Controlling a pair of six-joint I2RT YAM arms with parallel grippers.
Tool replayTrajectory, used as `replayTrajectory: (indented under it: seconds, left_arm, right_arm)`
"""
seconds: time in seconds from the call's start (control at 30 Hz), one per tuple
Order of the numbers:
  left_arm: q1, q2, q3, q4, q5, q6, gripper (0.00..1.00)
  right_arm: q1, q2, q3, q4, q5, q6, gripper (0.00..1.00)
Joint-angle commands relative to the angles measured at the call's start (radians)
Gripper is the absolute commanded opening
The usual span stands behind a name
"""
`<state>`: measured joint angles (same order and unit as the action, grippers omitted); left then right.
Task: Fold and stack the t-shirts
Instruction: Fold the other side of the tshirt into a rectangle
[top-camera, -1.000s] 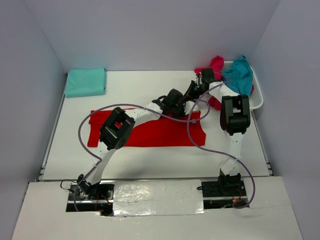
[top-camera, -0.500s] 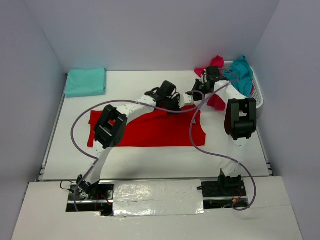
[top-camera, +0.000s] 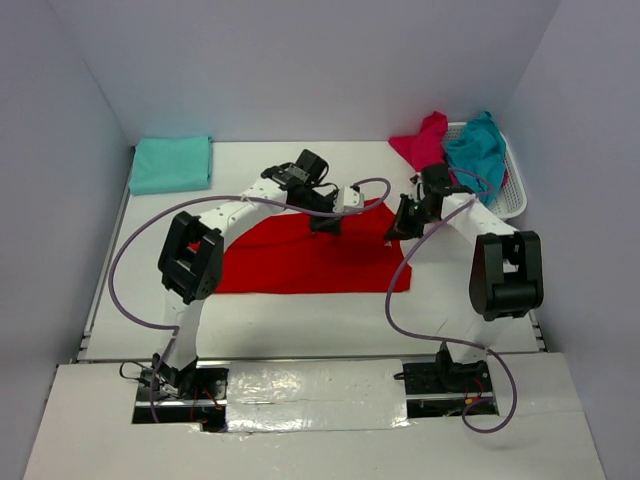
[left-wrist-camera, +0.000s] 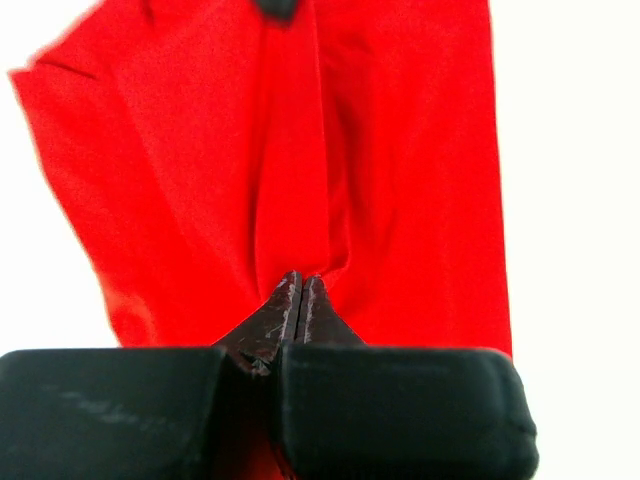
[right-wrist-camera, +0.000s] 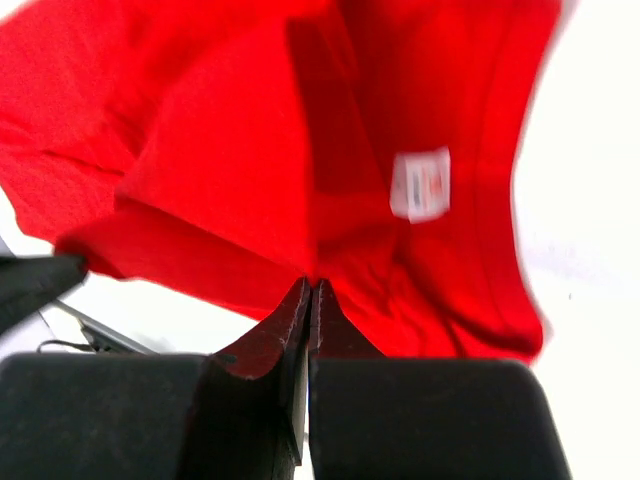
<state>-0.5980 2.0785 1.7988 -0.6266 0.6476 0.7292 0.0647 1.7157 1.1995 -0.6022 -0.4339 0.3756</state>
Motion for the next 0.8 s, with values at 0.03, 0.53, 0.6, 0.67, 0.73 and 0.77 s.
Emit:
replayTrajectory:
  seconds: [0.03,0.53,0.6,0.67,0.73,0.77]
  left_arm:
    - [0.014,-0.046,-0.042,-0.188,0.119,0.171,0.00]
    - [-0.003,-0.023,-0.145,-0.317,0.133,0.404,0.00]
    - [-0.005,-0.020,-0.154,-0.323,0.123,0.421,0.00]
    - [-0.008,-0.020,-0.171,-0.311,0.115,0.421,0.00]
    - [-0.014,-0.017,-0.183,-0.282,0.103,0.409,0.00]
    - [-0.022,-0.015,-0.187,-0.272,0.096,0.403,0.00]
  right_arm:
    - [0.004,-0.117,-0.121,0.011,-0.008,-0.001,0.00]
    - [0.099,-0.195,-0.348,0.048,0.012,0.052,0.00]
    - [0.101,-0.200,-0.367,0.050,0.014,0.052,0.00]
    - [0.104,-0.205,-0.382,0.061,0.020,0.059,0.00]
    - [0.104,-0.197,-0.383,0.070,0.024,0.063,0.00]
    - [0.106,-0.192,-0.380,0.074,0.030,0.063,0.00]
